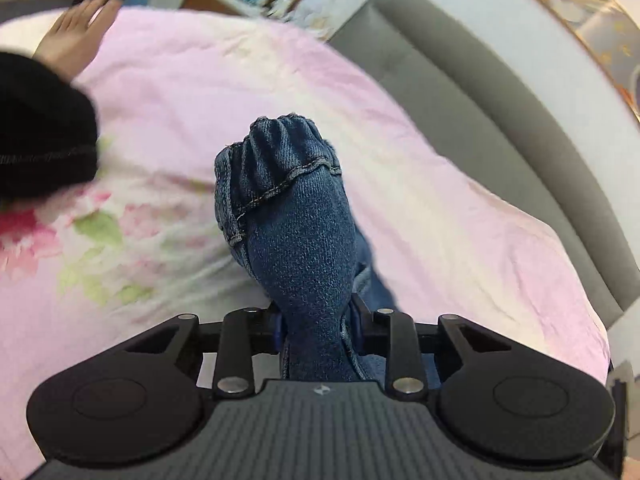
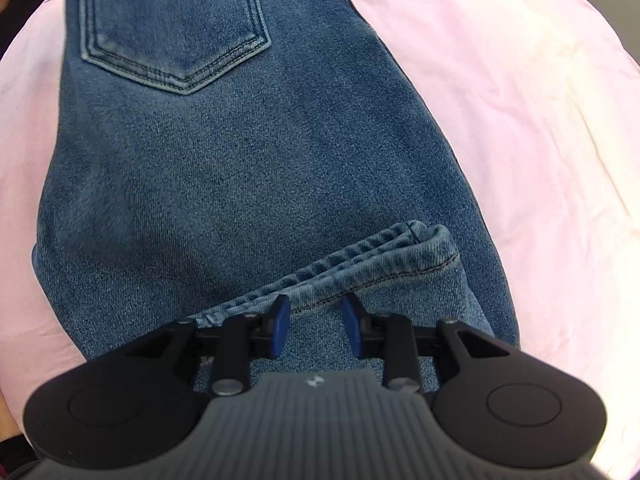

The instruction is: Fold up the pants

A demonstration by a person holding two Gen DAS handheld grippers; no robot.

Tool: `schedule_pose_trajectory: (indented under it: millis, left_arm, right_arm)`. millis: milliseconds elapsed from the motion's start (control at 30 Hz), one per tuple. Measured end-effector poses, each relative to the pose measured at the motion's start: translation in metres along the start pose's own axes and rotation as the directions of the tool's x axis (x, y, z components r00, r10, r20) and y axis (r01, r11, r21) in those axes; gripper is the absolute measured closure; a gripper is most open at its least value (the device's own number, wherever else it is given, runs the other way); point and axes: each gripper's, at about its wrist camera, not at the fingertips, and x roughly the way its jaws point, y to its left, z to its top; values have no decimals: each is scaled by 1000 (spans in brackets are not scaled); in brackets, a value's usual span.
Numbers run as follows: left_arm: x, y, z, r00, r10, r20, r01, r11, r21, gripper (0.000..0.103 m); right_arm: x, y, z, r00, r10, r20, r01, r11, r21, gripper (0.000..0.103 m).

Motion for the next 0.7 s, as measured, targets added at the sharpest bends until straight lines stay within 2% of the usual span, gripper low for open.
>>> schedule_pose_trajectory:
  millis: [133,200,267,367,500,633,700]
  left_arm:
    - [-19,-51,1,999,-19,43,14,993,120,71]
    - [-30,-81,-2,998,-26,62,12,978,210,71]
    - [-40,-111,-11,996,-45,78,19,952,306,71]
    - [-52,-157,-34,994,-70,88,22,889,458,71]
    - [-54,-215,-79,993,-83,82,10,757,653,71]
    - [-38,-257,-136,995,-91,42,18,575,818,71]
    - [-29,-272,-167,996,-87,5,37,474,880,71]
  right_arm:
    - [-1,-1,-10,999,-20,25,19,999,40,76]
    - [-6,-1,-16,998,-43,45,40,997,61,77]
    - [-14,-2,-24,997,-50,65,43,994,99,77]
    - [-34,-11,-46,995,-19,101,2,986,167,63]
    - [-63,-25,-92,993,-58,107,31,970,240,59]
    - [-84,-42,-148,991,-93,94,57,943,328,58]
    - [-92,-45,-174,991,-108,76,73,927,369,58]
